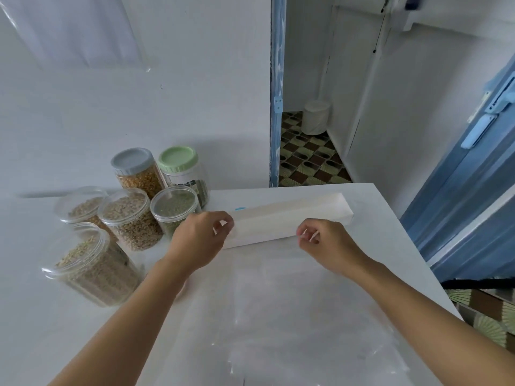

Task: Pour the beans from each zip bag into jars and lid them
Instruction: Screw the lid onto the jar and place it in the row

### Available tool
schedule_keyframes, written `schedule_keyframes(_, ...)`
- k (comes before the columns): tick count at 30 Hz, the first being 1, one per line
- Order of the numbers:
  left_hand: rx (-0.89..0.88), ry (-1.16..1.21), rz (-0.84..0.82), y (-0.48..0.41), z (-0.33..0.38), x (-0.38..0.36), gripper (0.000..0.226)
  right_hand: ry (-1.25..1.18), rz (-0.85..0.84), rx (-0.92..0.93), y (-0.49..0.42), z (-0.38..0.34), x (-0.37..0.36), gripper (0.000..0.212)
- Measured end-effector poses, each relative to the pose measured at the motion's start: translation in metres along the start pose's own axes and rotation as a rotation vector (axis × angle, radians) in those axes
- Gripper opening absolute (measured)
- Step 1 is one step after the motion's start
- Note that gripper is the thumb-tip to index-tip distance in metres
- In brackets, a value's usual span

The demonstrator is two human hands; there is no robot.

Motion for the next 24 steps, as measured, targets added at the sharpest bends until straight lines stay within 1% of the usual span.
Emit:
schedule_keyframes(1,-0.006,0.02,0.011,0.007,0.001,0.009,0.016,0.021,-0.127,0.023,0.002,-0.012,-0.009,0.005)
schedule_keyframes(2,-0.017,0.039,0.03,0.014,0.003,0.02,0.016,0.095,-0.271,0.055,0.007,-0.025,-0.018,0.013)
schedule_keyframes(4,-0.048,0.063,0.083,0.03,0.005,0.043,0.014,0.332,-0.522,0.131,0.018,-0.047,-0.034,0.03)
schedule_keyframes(5,-0.069,0.062,0.109,0.038,0.007,0.054,0.012,0.434,-0.593,0.171,0.021,-0.057,-0.039,0.037)
schedule_keyframes(6,-0.084,0.057,0.142,0.046,0.008,0.066,0.011,0.504,-0.627,0.216,0.021,-0.069,-0.043,0.041)
schedule_keyframes(8,-0.082,0.05,0.229,0.063,0.005,0.092,0.009,0.53,-0.618,0.318,0.018,-0.099,-0.055,0.04)
schedule_keyframes(12,-0.065,-0.002,0.418,0.091,-0.017,0.138,0.007,0.394,-0.525,0.49,0.01,-0.155,-0.09,0.033)
schedule_keyframes(14,-0.034,-0.074,0.502,0.103,-0.033,0.156,0.014,0.373,-0.516,0.534,0.006,-0.173,-0.109,0.034)
schedule_keyframes(16,0.018,-0.132,0.543,0.114,-0.05,0.171,0.024,0.4,-0.54,0.566,0.005,-0.185,-0.13,0.041)
schedule_keyframes(18,0.105,-0.138,0.532,0.119,-0.069,0.181,0.03,0.45,-0.574,0.591,0.003,-0.195,-0.153,0.05)
schedule_keyframes(21,0.249,-0.091,0.423,0.121,-0.106,0.183,0.06,0.512,-0.584,0.582,-0.001,-0.208,-0.185,0.058)
schedule_keyframes(24,0.299,0.068,0.301,0.12,-0.14,0.178,0.085,0.577,-0.551,0.542,-0.007,-0.218,-0.213,0.06)
Point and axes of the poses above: each hand's wrist, its own y-axis away from the middle knuckle, its own x-axis out of the back of the hand, z = x × y, the point moved 9 cm from there along -y, towards the middle knuckle, and after that the axes turned 8 degrees about y, right-handed, at the moved point
